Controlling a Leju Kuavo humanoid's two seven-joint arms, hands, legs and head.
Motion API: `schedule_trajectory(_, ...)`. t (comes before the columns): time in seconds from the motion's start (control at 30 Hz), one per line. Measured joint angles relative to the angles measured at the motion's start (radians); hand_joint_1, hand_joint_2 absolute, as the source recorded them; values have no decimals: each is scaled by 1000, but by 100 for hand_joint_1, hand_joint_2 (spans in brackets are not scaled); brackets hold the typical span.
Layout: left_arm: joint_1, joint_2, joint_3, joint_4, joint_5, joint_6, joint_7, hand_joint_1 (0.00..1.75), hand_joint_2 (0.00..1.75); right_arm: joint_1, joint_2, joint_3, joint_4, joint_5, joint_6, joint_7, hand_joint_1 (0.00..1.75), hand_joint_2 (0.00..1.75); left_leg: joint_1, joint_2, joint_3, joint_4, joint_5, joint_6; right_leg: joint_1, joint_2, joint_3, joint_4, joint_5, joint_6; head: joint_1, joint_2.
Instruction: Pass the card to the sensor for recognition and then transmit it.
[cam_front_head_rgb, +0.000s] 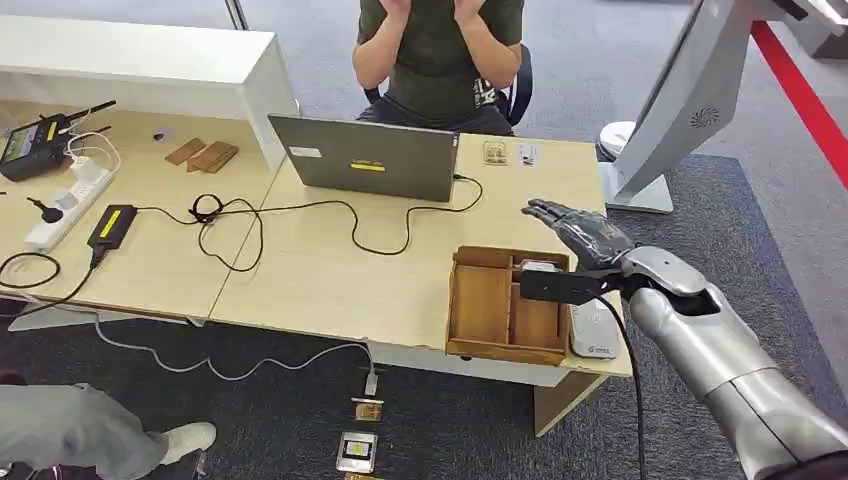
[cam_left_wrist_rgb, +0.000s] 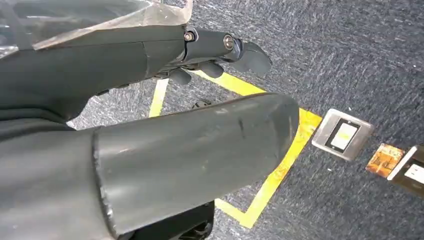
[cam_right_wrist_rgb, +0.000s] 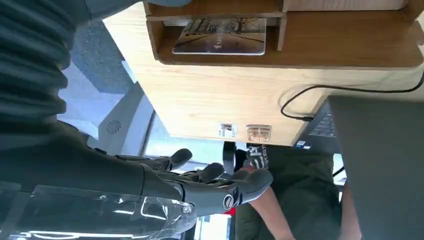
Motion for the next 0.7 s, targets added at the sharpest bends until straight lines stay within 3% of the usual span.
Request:
schedule_trajectory(0.47, 0, 3, -10, 0, 5, 12, 12, 0, 0, -1, -4, 25, -12, -24, 31, 16, 0, 175, 0, 0, 0, 0, 0, 0, 0, 0, 0, 0, 0, 0, 0, 0)
schedule_trajectory(0.5, 0, 3, -10, 0, 6, 13, 12, 0, 0, -1, -6, 26, -16, -25, 34, 22, 0, 0, 0, 0, 0, 0, 0, 0, 0, 0, 0, 0, 0, 0, 0, 0)
schedule_trajectory(0.53, 0, 3, -10, 0, 6, 13, 13, 0, 0, -1, -7, 27, -18, -26, 34, 22, 0, 0, 0, 0, 0, 0, 0, 0, 0, 0, 0, 0, 0, 0, 0, 0)
schedule_trajectory(0.57, 0, 3, -10, 0, 6, 13, 15, 0, 0, -2, -8, 29, -19, -26, 34, 24, 0, 175, 0, 0, 0, 0, 0, 0, 0, 0, 0, 0, 0, 0, 1, 0)
schedule_trajectory(0.7, 0, 3, -10, 0, 6, 19, 18, 0, 0, -3, -8, 39, -19, -25, 31, 26, 0, 175, 0, 0, 0, 0, 0, 0, 0, 0, 0, 0, 0, 0, 0, 0)
